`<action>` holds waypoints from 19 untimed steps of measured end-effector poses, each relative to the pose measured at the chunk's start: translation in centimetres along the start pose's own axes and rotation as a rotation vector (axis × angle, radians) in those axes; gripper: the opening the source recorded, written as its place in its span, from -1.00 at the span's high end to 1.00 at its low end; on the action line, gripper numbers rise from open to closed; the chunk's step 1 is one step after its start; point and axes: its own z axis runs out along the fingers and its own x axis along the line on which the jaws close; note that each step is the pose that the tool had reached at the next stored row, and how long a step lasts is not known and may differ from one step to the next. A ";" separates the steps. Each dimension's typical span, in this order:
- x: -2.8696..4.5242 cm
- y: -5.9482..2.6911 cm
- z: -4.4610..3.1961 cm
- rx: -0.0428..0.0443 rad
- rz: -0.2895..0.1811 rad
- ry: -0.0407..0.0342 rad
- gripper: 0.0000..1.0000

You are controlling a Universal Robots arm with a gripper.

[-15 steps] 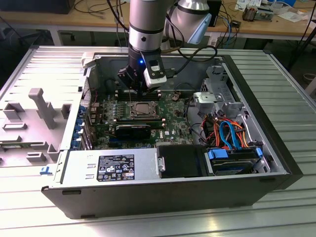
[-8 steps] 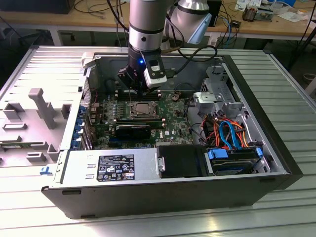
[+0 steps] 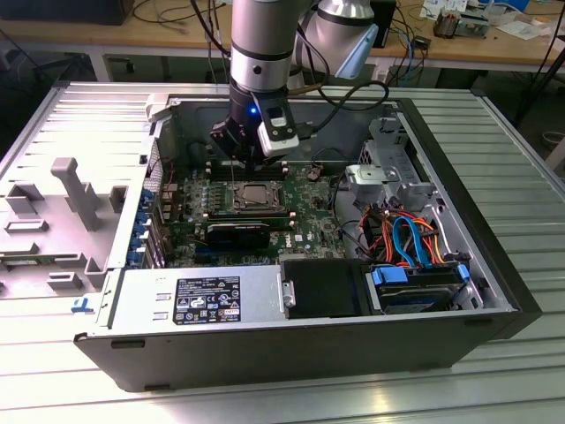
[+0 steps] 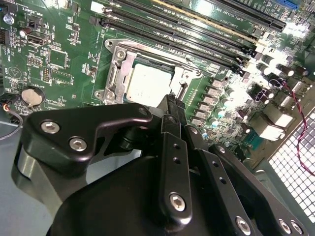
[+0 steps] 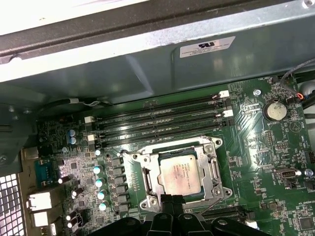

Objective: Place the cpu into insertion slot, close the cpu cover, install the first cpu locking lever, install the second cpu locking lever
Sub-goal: 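Install the first cpu locking lever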

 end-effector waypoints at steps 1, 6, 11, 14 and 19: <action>0.00 0.00 0.00 0.0001 -0.002 0.0001 0.79; 0.00 0.00 0.00 0.0011 -0.015 0.0002 0.79; 0.00 0.00 0.00 0.0017 -0.026 0.0004 0.79; 0.00 0.01 0.00 -0.0077 -0.033 0.0020 0.79; 0.00 0.00 0.00 -0.0696 -0.038 0.0118 0.79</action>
